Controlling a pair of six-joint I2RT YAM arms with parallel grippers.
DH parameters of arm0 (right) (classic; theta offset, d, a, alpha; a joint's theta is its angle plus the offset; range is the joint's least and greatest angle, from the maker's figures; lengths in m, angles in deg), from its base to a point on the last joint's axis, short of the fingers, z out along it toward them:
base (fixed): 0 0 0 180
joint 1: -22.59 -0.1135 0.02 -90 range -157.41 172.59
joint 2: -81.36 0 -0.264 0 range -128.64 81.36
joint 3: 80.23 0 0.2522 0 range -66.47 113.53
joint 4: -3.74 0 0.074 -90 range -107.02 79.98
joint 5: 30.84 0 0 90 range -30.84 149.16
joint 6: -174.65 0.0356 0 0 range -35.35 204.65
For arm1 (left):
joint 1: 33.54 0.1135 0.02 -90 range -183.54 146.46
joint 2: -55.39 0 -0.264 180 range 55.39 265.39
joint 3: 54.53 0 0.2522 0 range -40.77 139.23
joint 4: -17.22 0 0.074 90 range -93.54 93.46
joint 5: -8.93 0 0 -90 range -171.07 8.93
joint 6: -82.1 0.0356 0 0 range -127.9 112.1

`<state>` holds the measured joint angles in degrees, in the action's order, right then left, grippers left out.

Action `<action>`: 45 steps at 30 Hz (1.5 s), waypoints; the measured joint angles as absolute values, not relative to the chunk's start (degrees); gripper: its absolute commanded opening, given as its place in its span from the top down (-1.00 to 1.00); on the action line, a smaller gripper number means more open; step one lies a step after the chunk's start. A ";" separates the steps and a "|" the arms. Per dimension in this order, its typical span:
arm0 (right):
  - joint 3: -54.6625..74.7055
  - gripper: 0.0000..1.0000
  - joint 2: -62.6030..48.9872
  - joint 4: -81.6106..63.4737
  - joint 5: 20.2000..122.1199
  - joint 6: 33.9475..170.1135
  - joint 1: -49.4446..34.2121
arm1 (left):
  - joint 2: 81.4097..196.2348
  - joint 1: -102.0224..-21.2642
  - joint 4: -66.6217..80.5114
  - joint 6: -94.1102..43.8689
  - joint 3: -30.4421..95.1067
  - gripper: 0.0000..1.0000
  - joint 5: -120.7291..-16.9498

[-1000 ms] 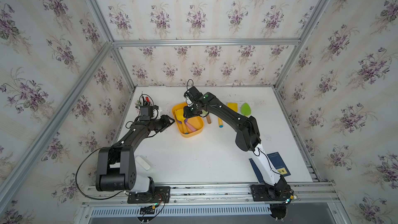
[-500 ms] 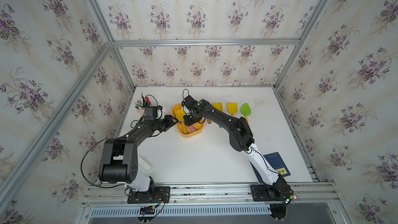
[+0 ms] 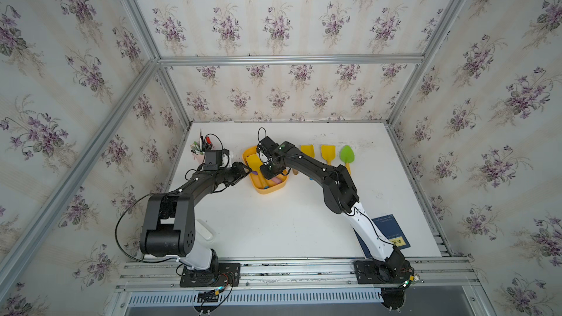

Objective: Take the shovel out of the storage box
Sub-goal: Adjust the shovel in the storage box, then pick up the shovel from the storage box.

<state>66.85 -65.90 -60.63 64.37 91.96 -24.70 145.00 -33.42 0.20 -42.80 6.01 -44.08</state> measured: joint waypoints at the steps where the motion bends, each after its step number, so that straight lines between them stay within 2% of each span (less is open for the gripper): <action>1: 66.85 0.26 -65.90 -60.61 64.37 91.96 -24.70 | 145.10 -33.42 0.22 -42.80 6.01 -0.05 -44.08; 6: 66.17 0.13 -64.59 -60.65 62.89 93.33 -24.68 | 145.59 -33.42 0.26 -42.77 6.01 -0.06 -44.01; 13: 59.53 0.22 -55.54 -56.59 63.91 96.87 -24.90 | 145.59 -33.42 0.68 -42.80 5.73 -0.05 -44.01; 20: 58.98 0.25 -57.49 -55.93 69.14 98.62 -26.36 | 144.80 -33.01 3.80 -44.46 2.91 0.06 -43.86; 40: 60.75 0.12 -62.39 -54.92 71.08 100.15 -26.25 | 146.79 -33.75 7.28 -45.79 2.30 0.06 -43.20; 43: 62.24 0.15 -64.09 -54.55 71.04 100.81 -26.25 | 146.79 -33.84 7.28 -45.75 2.30 0.06 -43.18; 45: 62.85 0.26 -64.81 -53.96 70.91 100.83 -26.21 | 146.79 -33.84 7.23 -45.72 2.30 0.06 -43.16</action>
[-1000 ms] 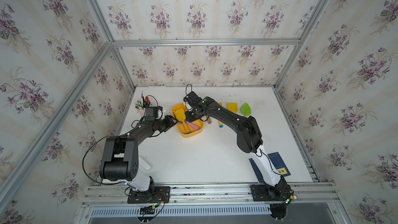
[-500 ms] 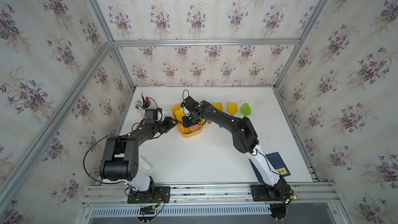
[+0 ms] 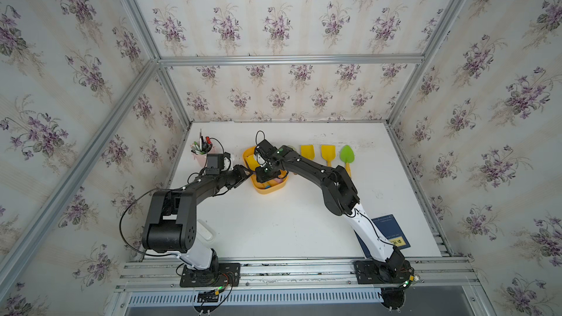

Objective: Take the shovel out of the storage box
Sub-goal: Pick up the shovel from the storage box.

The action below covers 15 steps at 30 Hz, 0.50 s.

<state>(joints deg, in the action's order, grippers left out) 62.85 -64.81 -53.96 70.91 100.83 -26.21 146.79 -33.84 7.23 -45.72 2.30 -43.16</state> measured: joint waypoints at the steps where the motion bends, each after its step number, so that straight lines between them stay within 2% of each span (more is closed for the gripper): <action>1: 63.02 0.32 -64.90 -53.72 70.71 100.98 -26.21 | 146.79 -33.84 7.26 -45.72 2.30 0.06 -43.16; 7: 63.07 0.54 -65.25 -53.53 70.80 101.64 -25.71 | 146.26 -33.84 7.04 -45.59 2.32 0.05 -42.90; 15: 60.31 0.63 -60.42 -54.71 71.17 103.69 -25.73 | 142.50 -33.80 6.69 -46.07 2.62 -0.04 -41.43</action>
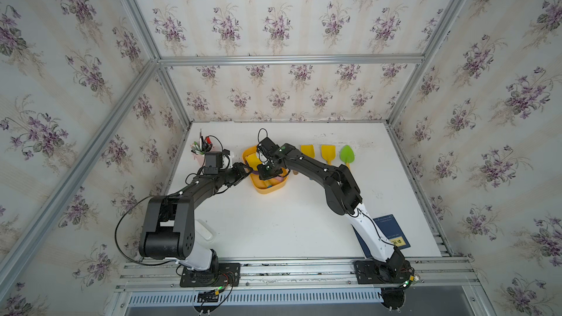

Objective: Take the shovel out of the storage box
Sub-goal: Pick up the shovel from the storage box, then place the shovel at the center of the board.

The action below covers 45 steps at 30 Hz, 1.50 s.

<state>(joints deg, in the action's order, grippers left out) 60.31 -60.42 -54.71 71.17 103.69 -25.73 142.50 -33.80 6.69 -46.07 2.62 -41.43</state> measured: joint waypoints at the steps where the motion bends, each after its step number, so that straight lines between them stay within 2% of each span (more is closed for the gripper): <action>1: 59.81 0.64 -58.98 -54.66 71.24 103.91 -25.73 | 141.74 -33.75 6.66 -46.69 2.62 -0.07 -41.08; 14: 55.96 0.73 -55.50 -53.72 72.31 103.91 -23.89 | 133.87 -33.60 7.32 -50.79 2.36 -0.13 -39.18; 20: 54.02 0.74 -48.77 -55.86 67.89 102.82 -22.95 | 137.89 -34.87 18.25 -60.96 -1.16 -0.22 -36.25; 24: 47.00 0.74 -41.23 -56.56 64.55 102.60 -20.00 | 140.65 -39.37 25.53 -67.34 0.44 -0.33 -36.49; 29: 35.33 0.74 -32.22 -57.53 62.52 101.46 -12.90 | 145.41 -47.00 32.22 -72.39 5.99 -0.49 -38.55; 34: 25.36 0.73 -24.81 -58.47 61.07 98.40 -1.62 | 151.57 -53.40 35.63 -74.84 12.64 -0.63 -40.60; 39: 17.93 0.69 -21.01 -58.36 59.72 95.10 9.88 | 155.88 -57.40 36.26 -75.58 17.55 -0.64 -42.13; 45: 16.51 0.67 -21.40 -57.83 59.19 91.91 20.41 | 159.79 -61.10 36.08 -75.27 20.96 -0.65 -42.74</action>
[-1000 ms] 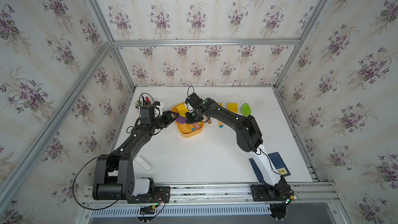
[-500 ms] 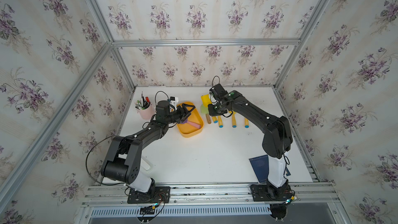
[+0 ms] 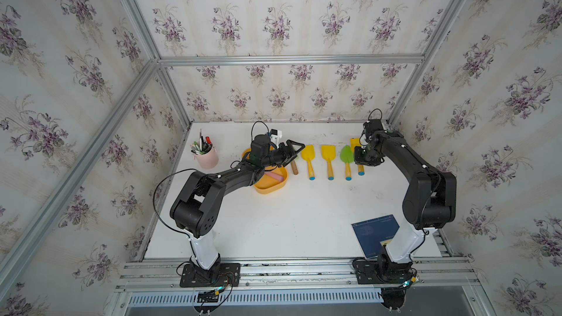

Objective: Take the shovel out of the storage box
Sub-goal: Place the shovel at the center of the board.

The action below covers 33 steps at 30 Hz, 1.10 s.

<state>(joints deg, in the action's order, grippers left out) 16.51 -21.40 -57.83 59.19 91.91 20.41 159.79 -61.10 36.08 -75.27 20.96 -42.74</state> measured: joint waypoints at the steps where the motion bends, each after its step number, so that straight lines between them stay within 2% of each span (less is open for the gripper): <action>1: 16.29 0.68 -21.80 -57.74 58.65 91.02 21.72 | 160.23 -61.69 36.06 -75.10 21.12 -0.65 -42.76; 10: 18.28 0.70 -29.64 -55.76 60.11 84.66 27.89 | 166.26 -65.64 36.87 -75.45 23.43 -0.68 -43.84; 19: 18.92 0.68 -34.78 -53.50 62.43 83.06 27.60 | 173.23 -71.08 36.46 -75.76 34.30 -0.65 -44.19; 33: 17.10 0.55 -36.97 -50.64 63.13 82.32 27.80 | 173.54 -71.48 32.24 -73.46 33.27 -0.65 -45.08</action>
